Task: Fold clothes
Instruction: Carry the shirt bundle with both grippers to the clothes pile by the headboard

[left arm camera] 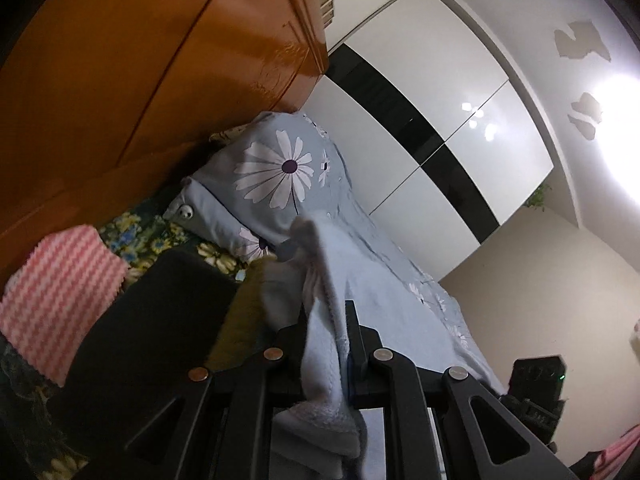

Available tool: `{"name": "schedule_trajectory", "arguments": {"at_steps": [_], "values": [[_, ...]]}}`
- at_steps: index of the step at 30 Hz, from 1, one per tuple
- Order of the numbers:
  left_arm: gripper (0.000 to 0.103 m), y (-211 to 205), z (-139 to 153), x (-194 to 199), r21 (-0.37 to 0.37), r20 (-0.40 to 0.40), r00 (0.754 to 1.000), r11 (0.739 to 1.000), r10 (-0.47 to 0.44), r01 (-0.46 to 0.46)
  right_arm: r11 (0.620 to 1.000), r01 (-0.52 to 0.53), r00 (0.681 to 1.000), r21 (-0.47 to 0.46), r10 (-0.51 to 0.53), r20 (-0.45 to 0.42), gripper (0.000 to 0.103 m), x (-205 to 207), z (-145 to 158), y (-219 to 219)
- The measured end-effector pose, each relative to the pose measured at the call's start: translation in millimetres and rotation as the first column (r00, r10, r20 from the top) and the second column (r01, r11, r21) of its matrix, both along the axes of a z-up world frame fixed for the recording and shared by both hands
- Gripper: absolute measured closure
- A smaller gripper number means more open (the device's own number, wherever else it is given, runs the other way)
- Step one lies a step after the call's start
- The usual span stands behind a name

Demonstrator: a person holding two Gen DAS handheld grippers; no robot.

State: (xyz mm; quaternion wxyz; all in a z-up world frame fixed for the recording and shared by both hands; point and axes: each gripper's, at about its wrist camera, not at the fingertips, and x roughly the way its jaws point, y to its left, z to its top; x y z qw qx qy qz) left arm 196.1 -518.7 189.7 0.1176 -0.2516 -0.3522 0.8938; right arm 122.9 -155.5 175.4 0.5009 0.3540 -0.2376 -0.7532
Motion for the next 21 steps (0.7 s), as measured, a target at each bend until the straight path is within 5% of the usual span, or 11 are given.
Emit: {"name": "schedule_trajectory", "arguments": {"at_steps": [10,15,18,21], "values": [[0.082,5.8,-19.1,-3.1,0.005,0.022,1.000,1.000,-0.002,0.001,0.999,0.018,0.999,0.046,-0.020,0.040,0.097,-10.9,-34.6,2.7],[0.053,11.9,3.3,14.2,-0.112,0.058,0.996,0.992,0.068,-0.061,0.994,0.019,1.000,0.104,-0.017,-0.018,0.087,-6.3,-15.6,7.9],[0.050,11.4,20.2,34.6,-0.184,0.035,0.990,0.975,0.135,-0.126,0.988,0.051,0.998,0.145,-0.043,-0.055,0.072,-8.3,-8.9,23.1],[0.050,22.5,41.5,52.1,-0.272,0.002,0.984,0.947,0.180,-0.173,0.981,0.096,0.993,0.168,-0.084,-0.078,0.070,-12.7,0.0,40.2]]}}
